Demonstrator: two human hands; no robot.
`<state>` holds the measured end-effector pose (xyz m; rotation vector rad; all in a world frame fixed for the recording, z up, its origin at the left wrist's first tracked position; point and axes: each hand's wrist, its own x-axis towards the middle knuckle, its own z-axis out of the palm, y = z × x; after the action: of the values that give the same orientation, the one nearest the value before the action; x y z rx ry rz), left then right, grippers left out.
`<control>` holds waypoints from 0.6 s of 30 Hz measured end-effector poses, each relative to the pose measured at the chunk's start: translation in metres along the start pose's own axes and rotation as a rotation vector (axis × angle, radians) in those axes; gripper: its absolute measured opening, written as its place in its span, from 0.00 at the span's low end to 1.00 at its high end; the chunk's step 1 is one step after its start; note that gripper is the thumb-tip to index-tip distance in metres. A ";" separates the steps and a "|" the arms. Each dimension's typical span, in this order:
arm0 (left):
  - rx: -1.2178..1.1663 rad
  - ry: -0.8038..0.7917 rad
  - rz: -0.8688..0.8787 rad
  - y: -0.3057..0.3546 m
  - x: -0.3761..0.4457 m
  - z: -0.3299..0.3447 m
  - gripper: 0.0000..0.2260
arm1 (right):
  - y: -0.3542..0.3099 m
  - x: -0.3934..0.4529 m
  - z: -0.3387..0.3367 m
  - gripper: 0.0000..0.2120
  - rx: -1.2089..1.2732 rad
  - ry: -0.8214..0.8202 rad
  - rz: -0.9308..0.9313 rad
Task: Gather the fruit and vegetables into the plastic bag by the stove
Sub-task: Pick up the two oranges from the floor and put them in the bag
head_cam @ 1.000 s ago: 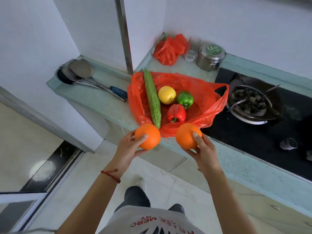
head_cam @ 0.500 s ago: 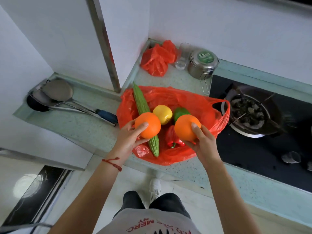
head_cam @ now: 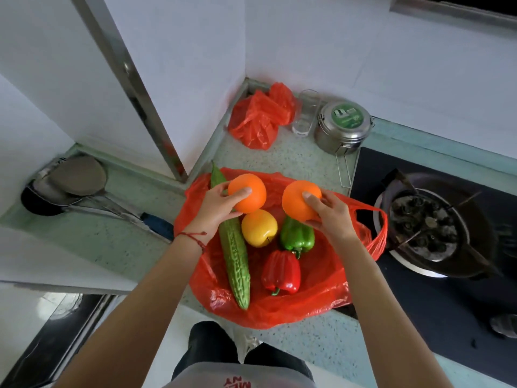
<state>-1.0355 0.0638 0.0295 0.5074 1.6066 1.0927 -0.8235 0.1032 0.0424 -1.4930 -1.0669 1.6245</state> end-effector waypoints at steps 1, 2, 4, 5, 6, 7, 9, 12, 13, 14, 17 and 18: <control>0.018 -0.008 -0.004 0.001 0.007 0.004 0.25 | -0.001 0.007 0.002 0.15 -0.011 -0.010 0.016; 0.035 -0.022 -0.006 0.002 0.014 0.007 0.24 | -0.001 0.013 0.004 0.15 -0.026 -0.015 0.032; 0.070 -0.044 -0.016 0.000 0.029 0.011 0.23 | 0.000 0.024 0.007 0.17 -0.063 -0.020 0.054; 0.102 -0.049 -0.022 0.000 0.036 0.013 0.24 | 0.001 0.028 0.008 0.17 -0.084 -0.026 0.060; 0.148 -0.050 -0.027 -0.001 0.042 0.014 0.25 | 0.002 0.032 0.008 0.17 -0.100 -0.034 0.064; 0.193 -0.053 -0.028 -0.003 0.048 0.016 0.25 | 0.003 0.034 0.009 0.16 -0.104 -0.040 0.068; 0.274 -0.071 -0.018 -0.004 0.056 0.020 0.24 | 0.004 0.039 0.009 0.16 -0.097 -0.039 0.088; 0.369 -0.135 0.004 -0.006 0.065 0.026 0.23 | 0.004 0.047 0.006 0.19 -0.102 -0.021 0.099; 0.394 -0.151 0.016 -0.006 0.067 0.028 0.23 | 0.004 0.050 0.006 0.19 -0.116 -0.016 0.090; 0.409 -0.163 0.025 -0.006 0.069 0.029 0.23 | 0.004 0.052 0.005 0.19 -0.142 -0.009 0.074; 0.430 -0.177 0.051 -0.004 0.070 0.034 0.24 | 0.006 0.059 0.000 0.18 -0.228 0.016 0.023; 0.434 -0.181 0.055 -0.003 0.070 0.035 0.23 | 0.007 0.059 -0.001 0.18 -0.242 0.020 0.019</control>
<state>-1.0262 0.1301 -0.0103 0.9153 1.6775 0.7099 -0.8290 0.1529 0.0099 -1.6745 -1.2780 1.5322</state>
